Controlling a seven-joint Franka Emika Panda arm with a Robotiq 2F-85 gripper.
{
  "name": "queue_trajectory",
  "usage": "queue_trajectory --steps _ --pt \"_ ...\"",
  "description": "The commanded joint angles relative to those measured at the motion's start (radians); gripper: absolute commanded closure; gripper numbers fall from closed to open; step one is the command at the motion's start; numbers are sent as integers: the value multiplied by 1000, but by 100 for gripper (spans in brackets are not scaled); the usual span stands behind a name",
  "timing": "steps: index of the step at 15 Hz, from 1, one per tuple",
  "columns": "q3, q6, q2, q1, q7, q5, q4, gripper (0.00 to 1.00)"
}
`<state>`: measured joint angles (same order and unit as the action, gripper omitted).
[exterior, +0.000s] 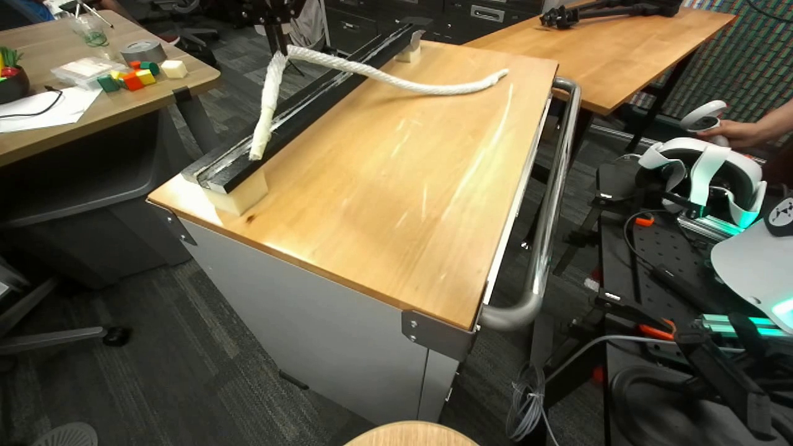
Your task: Put the rope along the center of the black object
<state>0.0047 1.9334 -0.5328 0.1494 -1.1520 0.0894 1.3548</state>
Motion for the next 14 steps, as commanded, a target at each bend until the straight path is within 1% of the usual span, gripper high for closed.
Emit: queue_trajectory --steps 1,10,14 --pt "-8 -33 -29 7 -6 -36 -77 98" --pt "-26 -21 -75 36 -31 -6 -113 98" --pt "-27 -20 -94 39 -40 -19 -139 98"
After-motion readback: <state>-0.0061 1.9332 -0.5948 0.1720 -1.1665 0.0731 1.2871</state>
